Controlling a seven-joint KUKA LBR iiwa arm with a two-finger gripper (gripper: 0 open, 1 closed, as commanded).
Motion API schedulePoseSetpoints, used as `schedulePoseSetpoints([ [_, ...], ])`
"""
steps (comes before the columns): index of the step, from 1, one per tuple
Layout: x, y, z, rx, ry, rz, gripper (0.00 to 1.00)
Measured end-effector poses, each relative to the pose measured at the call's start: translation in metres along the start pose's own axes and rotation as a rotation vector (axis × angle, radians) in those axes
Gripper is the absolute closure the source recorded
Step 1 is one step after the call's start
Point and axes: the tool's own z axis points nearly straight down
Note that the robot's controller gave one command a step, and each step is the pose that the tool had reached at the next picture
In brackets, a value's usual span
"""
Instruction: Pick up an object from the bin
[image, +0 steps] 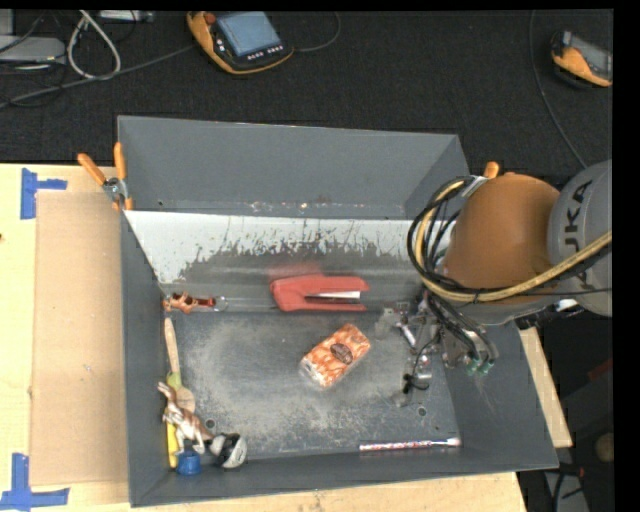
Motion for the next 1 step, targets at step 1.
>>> schedulePoseSetpoints([
  [1,-0.0551,0.0249,0.022,0.001,-0.004,-0.063,0.0],
])
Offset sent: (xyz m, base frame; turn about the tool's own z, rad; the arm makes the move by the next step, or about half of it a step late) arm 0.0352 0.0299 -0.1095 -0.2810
